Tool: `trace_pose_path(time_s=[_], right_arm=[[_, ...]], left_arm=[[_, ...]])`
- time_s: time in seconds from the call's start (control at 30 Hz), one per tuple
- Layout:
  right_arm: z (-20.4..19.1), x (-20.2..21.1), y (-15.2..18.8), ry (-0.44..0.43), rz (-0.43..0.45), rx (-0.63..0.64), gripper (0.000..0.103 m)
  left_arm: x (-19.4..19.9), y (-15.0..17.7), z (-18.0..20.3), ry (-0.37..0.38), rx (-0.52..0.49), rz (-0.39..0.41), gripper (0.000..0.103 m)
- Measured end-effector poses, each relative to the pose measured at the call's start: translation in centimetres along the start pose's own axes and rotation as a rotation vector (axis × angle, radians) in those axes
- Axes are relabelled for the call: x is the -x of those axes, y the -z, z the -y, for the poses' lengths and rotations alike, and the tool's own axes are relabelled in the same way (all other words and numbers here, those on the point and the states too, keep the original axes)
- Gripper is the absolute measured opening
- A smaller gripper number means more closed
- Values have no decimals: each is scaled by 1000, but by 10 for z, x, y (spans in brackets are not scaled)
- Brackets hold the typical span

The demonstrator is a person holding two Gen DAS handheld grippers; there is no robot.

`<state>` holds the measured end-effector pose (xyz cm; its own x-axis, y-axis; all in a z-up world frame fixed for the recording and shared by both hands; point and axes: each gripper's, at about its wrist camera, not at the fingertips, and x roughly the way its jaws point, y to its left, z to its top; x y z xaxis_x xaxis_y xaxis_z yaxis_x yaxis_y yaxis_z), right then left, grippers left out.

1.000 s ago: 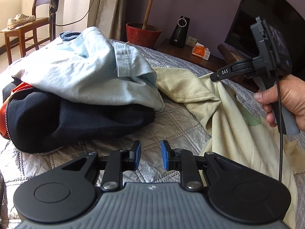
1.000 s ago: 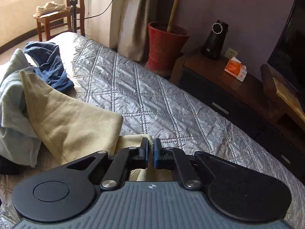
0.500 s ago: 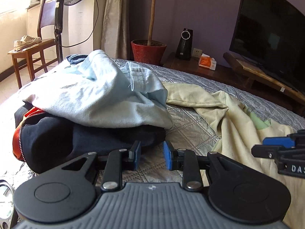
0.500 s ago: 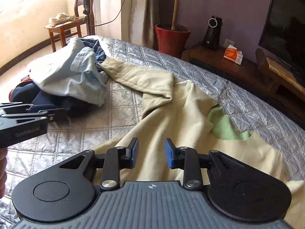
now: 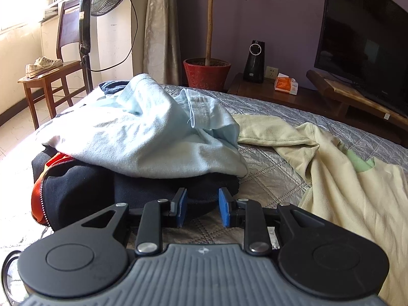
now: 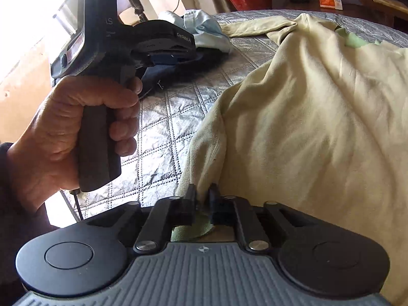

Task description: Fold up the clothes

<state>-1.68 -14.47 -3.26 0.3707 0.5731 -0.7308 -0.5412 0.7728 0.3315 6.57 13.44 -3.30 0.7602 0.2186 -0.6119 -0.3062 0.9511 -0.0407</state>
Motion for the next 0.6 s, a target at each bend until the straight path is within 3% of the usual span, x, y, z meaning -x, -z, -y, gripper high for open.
trace_pose_path(time_s=[0.1,0.3,0.33,0.43,0.53,0.6], right_arm=[[-25,5,-4,-9,55,123,2],[-75,-15,13,-118,-44,304,3],[-77,-23,17,-133,-91,303,3],[-71,-21,22,-147,-92,267,8],[-58,6,19,-175,-48,226,30],[-43,31,22,-163,11,179,51]], left_arm=[[1,-2,-4,-9,7,9,24],[3,-9,-23,-22,49,28,25],[1,-10,-28,-11,57,15,25],[-2,-11,-32,44,51,-17,24],[-2,-10,-24,142,19,-42,24],[-2,-7,-14,251,-6,-78,24]])
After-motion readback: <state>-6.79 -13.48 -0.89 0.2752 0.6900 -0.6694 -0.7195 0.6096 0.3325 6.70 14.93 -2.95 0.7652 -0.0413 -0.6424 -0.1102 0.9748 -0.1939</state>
